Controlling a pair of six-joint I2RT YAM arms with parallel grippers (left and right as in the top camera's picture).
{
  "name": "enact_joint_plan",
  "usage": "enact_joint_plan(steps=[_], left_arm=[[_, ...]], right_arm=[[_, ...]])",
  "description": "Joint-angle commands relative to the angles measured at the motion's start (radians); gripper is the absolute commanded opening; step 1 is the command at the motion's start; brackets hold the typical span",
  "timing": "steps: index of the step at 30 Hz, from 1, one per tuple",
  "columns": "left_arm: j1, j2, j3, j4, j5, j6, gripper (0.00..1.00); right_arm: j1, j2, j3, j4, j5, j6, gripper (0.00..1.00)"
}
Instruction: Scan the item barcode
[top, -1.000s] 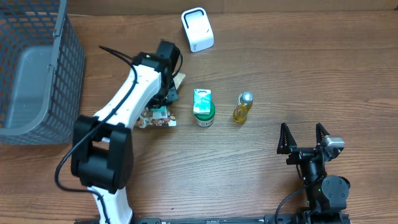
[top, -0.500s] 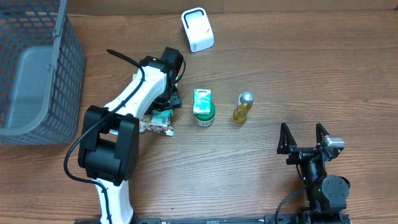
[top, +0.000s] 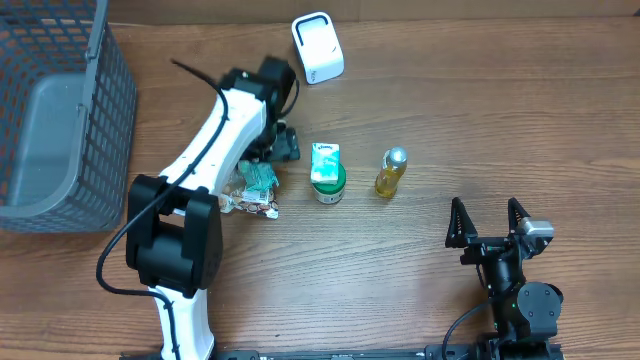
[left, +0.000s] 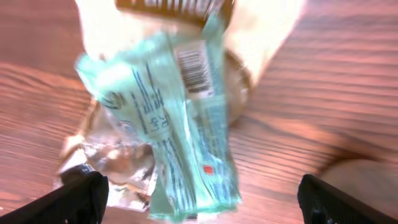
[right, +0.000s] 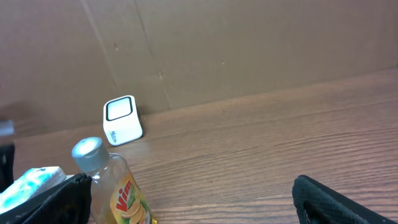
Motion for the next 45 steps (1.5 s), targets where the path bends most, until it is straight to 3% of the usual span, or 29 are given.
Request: enact_joint_plan(steps=[1,12,18,27,45], left_arm=[[0.017,0.001,0.130,-0.043,0.002,0.066,1.00],[0.132,0.000,0.344,-0.148,0.011,0.217,1.00],[0.227,0.000,0.349,-0.138,0.112,0.276,1.00],[0.369,0.000,0.349,-0.111,0.114,0.340,1.00],[0.498,0.000,0.349,-0.079,0.159,0.357,0.99]], right_arm=[[-0.004,-0.008,-0.011,0.006,-0.001,-0.004,1.00],[-0.004,-0.008,-0.011,0.006,-0.001,-0.004,1.00],[-0.004,-0.008,-0.011,0.006,-0.001,-0.004,1.00],[-0.004,-0.008,-0.011,0.006,-0.001,-0.004,1.00],[-0.004,-0.008,-0.011,0.006,-0.001,-0.004,1.00]])
